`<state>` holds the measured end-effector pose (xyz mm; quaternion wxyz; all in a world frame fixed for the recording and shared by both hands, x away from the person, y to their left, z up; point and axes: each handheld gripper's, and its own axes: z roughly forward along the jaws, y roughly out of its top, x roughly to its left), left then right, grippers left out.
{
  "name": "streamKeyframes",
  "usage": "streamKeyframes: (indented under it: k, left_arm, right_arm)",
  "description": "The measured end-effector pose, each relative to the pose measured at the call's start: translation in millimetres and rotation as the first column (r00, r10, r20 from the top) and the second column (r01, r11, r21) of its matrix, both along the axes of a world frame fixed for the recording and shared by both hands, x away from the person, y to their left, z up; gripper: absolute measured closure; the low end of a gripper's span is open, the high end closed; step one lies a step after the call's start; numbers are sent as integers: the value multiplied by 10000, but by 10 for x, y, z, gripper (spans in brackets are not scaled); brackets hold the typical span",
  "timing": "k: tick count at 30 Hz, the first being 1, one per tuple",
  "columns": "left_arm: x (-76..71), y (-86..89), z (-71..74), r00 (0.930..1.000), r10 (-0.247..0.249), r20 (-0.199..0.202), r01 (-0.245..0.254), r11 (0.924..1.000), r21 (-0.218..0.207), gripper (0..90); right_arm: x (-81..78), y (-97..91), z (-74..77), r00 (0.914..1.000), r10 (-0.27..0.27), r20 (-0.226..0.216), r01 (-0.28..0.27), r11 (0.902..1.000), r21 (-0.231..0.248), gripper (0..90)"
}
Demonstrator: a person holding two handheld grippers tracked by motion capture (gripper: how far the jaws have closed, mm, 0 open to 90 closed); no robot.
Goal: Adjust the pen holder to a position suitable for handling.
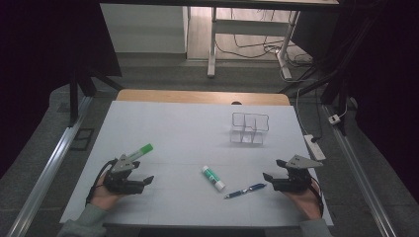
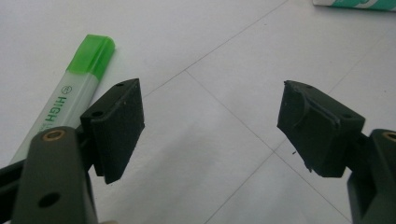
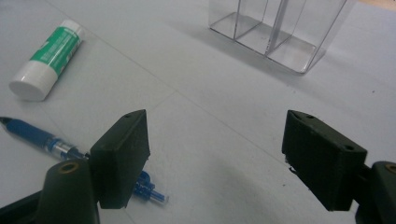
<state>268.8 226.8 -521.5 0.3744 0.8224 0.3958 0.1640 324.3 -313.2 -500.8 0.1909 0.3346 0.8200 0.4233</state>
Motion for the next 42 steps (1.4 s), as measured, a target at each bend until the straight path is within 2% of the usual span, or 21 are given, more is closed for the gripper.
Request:
streamKeyframes:
  k: [19, 23, 31, 37, 39, 42]
  left_arm:
    - [-11, 5, -15, 10000, 87, 14, -87, 10000, 31, 221]
    - [-6, 3, -24, 10000, 85, -10, -85, 9999, 74, 221]
    - [-9, 1, -27, 10000, 74, 7, -74, 9999, 92, 221]
    - [-6, 4, -32, 10000, 79, -4, -79, 9999, 116, 221]
    - [-6, 2, -33, 10000, 62, -1, -62, 9999, 121, 221]
    - [-5, -3, -34, 10000, 35, -4, -35, 9999, 144, 221]
  right_arm:
    - [214, 50, 97, 9992, -248, -312, 247, 9997, -23, 276]
    - [261, 34, 105, 9982, -483, -344, 485, 9988, 37, 291]
    - [388, -7, 69, 9916, -1092, -698, 1094, 9940, -11, 334]
    - [467, -36, 61, 9880, -1369, -718, 1379, 9904, 82, 404]
    - [487, -51, 66, 9833, -1648, -768, 1648, 9863, -54, 440]
    - [541, -76, 62, 9787, -1872, -849, 1897, 9816, 225, 479]
